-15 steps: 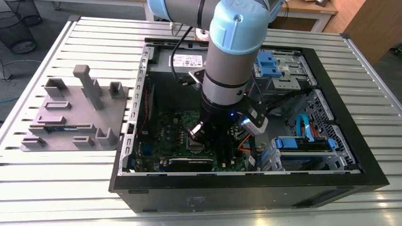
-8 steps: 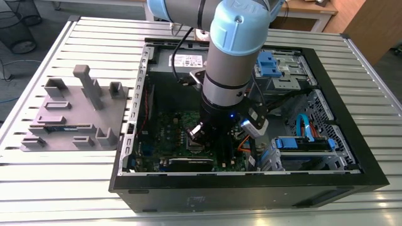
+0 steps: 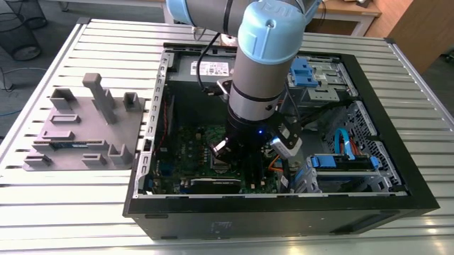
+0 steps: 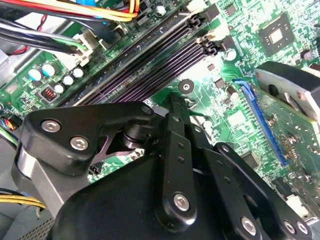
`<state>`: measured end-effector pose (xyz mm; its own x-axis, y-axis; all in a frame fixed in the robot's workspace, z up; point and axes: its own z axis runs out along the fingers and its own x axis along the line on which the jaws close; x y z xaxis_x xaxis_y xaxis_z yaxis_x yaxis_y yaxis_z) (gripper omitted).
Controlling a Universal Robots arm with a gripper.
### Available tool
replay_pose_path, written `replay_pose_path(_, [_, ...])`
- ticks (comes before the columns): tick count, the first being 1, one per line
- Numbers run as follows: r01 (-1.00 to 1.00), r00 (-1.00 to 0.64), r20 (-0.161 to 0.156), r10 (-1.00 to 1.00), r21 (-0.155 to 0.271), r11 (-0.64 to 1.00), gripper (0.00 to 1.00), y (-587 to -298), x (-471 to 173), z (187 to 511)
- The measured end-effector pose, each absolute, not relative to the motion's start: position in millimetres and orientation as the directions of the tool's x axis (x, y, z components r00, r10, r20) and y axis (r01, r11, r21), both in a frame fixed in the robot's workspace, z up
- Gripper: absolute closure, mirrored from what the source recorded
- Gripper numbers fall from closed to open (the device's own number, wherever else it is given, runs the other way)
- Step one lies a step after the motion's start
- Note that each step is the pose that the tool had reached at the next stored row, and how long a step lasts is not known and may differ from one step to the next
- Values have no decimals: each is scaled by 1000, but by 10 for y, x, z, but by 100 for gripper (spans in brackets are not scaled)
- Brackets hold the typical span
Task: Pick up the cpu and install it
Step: 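Install the first cpu locking lever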
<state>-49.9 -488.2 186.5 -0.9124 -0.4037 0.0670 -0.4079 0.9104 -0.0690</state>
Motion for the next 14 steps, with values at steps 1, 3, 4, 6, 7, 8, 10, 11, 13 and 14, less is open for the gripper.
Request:
replay_pose_path(1, [-408,-912,67,-404,-69,910,89,-4882,-499,1873])
replay_pose_path(3, [-408,-913,67,-403,-68,911,89,-4881,-500,1934])
replay_pose_path(4, [-408,-913,67,-403,-69,911,89,-4882,-500,1960])
replay_pose_path(6, [-408,-912,67,-404,-69,910,89,-4883,-499,2010])
replay_pose_path(7, [-408,-912,67,-404,-69,910,89,-4882,-499,2033])
replay_pose_path(8, [-408,-912,67,-404,-69,910,89,-4882,-499,2047])
replay_pose_path(10, [-408,-912,67,-404,-69,910,89,-4882,-499,2049])
replay_pose_path(11, [-408,-912,67,-404,-69,910,89,-4882,-499,2049])
replay_pose_path(13, [-408,-912,67,-404,-69,910,89,-4882,-501,2050])
replay_pose_path(14, [-408,-912,67,-404,-69,910,89,-4883,-516,2052])
